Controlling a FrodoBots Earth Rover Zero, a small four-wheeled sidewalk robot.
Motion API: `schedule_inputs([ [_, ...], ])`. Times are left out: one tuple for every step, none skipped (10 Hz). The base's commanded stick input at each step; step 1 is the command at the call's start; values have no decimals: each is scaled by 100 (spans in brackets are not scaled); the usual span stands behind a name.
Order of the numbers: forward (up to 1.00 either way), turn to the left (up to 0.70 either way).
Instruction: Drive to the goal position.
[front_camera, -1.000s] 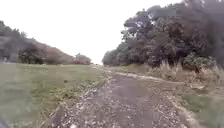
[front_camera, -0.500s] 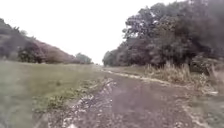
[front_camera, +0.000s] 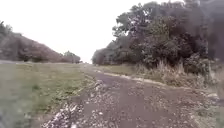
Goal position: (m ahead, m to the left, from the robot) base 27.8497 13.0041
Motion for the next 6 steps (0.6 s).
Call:
schedule_inputs([
  [100,-1],
  [100,0],
  [100,0],
  [100,0],
  [100,0],
  [100,0],
])
